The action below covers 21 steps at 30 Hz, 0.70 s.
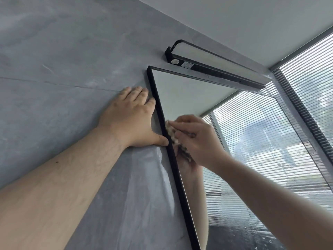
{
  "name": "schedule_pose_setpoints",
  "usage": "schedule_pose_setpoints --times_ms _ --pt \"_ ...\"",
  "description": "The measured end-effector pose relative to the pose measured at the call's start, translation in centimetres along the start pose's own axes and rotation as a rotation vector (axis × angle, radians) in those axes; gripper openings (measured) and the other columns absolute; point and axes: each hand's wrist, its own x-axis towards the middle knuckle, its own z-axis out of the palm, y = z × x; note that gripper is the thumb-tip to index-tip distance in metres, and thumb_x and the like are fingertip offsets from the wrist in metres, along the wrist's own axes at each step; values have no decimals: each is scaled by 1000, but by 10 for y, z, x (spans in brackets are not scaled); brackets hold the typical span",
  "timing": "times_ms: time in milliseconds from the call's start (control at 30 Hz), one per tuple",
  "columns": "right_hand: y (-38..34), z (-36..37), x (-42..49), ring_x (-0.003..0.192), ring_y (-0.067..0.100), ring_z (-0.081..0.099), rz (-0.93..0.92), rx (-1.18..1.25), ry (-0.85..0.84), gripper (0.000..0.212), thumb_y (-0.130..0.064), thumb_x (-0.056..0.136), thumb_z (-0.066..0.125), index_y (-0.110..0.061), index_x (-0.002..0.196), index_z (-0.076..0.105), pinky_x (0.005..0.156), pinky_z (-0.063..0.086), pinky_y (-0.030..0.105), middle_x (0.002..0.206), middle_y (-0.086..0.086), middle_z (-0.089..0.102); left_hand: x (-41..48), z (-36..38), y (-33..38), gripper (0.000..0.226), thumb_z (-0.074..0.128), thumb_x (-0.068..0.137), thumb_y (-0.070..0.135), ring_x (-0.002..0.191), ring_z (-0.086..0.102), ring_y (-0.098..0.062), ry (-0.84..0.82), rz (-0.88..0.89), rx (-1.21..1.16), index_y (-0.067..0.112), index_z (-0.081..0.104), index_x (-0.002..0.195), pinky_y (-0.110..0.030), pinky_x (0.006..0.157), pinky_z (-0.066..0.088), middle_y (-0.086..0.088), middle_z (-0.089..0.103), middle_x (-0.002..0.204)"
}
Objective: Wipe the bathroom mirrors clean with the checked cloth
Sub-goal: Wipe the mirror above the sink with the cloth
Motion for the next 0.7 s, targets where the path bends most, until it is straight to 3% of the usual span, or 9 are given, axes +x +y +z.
schedule_pose_setpoints --times_ms 200,333,467,600,700 --pt "0 -8 -60 98 3 59 -72 -35 26 25 -23 81 65 -24 103 78 84 41 9 100 -14 68 0 0 0 135 28 50 100 153 7 -24 17 -11 13 16 22 155 -40 125 1 -11 15 165" --pt "-2 -6 -47 90 4 62 -80 -63 59 23 -26 84 65 -22 101 79 78 46 14 96 -11 68 0 -1 1 133 33 53 100 153 7 -24 9 -11 9 16 21 155 -39 124 1 -12 14 165" --pt "18 -18 1 89 -1 62 103 -162 103 19 -15 83 74 -23 99 78 81 50 17 95 -18 64 -1 -1 1 130 36 57 99 154 3 -23 -16 -13 -11 17 19 156 -39 125 -2 -10 10 166" --pt "66 -45 44 91 9 66 400 -164 306 16 -21 87 69 -27 100 75 88 55 33 98 -10 71 -1 -3 2 129 35 57 99 154 1 -23 -20 -16 -12 18 18 156 -39 124 -3 -10 9 166" --pt "91 -59 47 86 10 68 512 -144 432 11 -23 90 67 -24 94 77 87 56 36 85 -11 72 -1 -3 1 130 35 57 99 154 1 -23 -20 -15 -17 18 17 156 -40 125 -2 -10 8 166"
